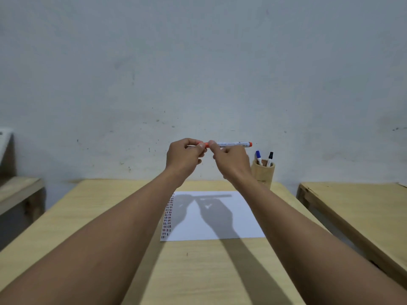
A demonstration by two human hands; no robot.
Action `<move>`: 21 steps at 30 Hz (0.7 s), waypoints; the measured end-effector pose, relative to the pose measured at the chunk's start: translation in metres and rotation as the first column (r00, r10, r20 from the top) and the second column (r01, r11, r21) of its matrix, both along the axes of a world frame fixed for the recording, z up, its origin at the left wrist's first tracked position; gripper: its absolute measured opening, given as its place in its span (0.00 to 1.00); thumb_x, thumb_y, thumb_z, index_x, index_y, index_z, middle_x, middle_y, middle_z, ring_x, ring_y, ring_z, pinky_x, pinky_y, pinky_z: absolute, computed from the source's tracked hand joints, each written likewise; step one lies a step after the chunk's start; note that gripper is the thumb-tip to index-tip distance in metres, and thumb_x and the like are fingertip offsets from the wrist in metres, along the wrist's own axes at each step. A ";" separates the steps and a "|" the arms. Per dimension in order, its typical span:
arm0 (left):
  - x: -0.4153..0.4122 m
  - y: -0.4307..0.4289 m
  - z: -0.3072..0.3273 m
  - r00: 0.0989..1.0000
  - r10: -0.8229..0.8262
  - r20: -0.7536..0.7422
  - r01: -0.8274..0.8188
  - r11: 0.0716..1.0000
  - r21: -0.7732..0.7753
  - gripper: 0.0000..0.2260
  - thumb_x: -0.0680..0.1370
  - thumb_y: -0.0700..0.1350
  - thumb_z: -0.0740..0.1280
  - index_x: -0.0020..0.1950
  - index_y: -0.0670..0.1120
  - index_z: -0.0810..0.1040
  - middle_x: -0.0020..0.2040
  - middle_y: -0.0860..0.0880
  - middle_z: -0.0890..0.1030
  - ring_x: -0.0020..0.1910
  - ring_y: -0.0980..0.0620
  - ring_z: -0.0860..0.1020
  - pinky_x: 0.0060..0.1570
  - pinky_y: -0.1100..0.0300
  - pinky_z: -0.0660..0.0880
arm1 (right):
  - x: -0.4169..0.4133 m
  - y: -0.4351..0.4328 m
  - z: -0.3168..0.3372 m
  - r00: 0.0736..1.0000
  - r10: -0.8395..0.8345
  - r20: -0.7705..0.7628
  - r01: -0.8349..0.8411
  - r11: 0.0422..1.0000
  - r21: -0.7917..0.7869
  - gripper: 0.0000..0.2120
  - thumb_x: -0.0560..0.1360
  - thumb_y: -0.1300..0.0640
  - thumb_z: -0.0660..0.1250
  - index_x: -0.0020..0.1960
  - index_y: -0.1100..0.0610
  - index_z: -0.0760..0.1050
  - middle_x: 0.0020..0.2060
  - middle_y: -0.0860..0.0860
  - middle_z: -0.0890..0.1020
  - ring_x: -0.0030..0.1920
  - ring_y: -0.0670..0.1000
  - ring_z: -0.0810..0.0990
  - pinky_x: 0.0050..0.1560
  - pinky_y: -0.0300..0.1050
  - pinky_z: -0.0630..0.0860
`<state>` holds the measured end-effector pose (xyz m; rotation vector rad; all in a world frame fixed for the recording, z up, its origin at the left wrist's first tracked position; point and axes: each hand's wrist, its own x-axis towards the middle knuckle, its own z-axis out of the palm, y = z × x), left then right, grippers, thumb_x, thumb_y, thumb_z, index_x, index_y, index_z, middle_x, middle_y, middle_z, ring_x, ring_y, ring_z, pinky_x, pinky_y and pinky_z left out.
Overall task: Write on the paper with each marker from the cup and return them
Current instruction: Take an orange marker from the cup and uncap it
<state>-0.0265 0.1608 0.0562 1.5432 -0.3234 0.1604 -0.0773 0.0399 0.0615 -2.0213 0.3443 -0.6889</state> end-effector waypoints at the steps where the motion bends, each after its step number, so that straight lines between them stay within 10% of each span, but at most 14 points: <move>1: -0.002 0.004 -0.001 1.000 -0.011 0.005 0.011 1.000 0.013 0.04 0.78 0.41 0.69 0.48 0.43 0.84 0.44 0.46 0.86 0.43 0.52 0.84 0.51 0.50 0.83 | -0.002 0.008 0.001 0.999 0.048 -0.017 -0.043 0.974 0.221 0.23 0.78 0.39 0.65 0.41 0.60 0.79 0.33 0.54 0.79 0.32 0.53 0.75 0.33 0.47 0.75; 4: -0.006 0.016 -0.002 0.999 -0.032 0.025 0.030 0.998 0.056 0.04 0.78 0.41 0.69 0.49 0.43 0.84 0.46 0.45 0.86 0.46 0.51 0.84 0.51 0.50 0.83 | -0.007 0.024 0.002 0.993 0.107 0.049 -0.113 0.739 0.664 0.13 0.78 0.49 0.69 0.48 0.59 0.82 0.33 0.50 0.74 0.30 0.48 0.69 0.28 0.40 0.69; 8: -0.009 0.033 -0.003 0.999 -0.029 0.031 0.026 0.995 0.095 0.06 0.79 0.41 0.68 0.50 0.41 0.84 0.45 0.45 0.86 0.46 0.50 0.84 0.52 0.49 0.83 | -0.006 0.041 -0.005 0.986 0.111 0.124 -0.166 0.599 0.783 0.07 0.76 0.57 0.70 0.42 0.59 0.80 0.30 0.49 0.76 0.24 0.46 0.70 0.25 0.36 0.70; 15: -0.002 0.073 -0.011 0.997 0.056 0.049 -0.065 0.977 0.204 0.08 0.79 0.45 0.69 0.46 0.42 0.85 0.41 0.46 0.86 0.41 0.50 0.84 0.49 0.48 0.84 | -0.004 0.057 -0.013 0.970 0.118 0.214 -0.241 0.602 0.761 0.06 0.75 0.62 0.66 0.41 0.62 0.79 0.30 0.52 0.78 0.26 0.47 0.74 0.29 0.37 0.75; 21: 0.005 0.101 -0.041 0.973 0.158 0.168 -0.225 0.809 0.543 0.08 0.77 0.42 0.69 0.54 0.46 0.86 0.43 0.53 0.86 0.40 0.52 0.79 0.35 0.66 0.73 | -0.009 0.066 -0.035 0.974 0.208 0.094 -0.215 0.700 0.681 0.06 0.74 0.62 0.66 0.42 0.62 0.79 0.30 0.52 0.77 0.29 0.49 0.73 0.31 0.40 0.74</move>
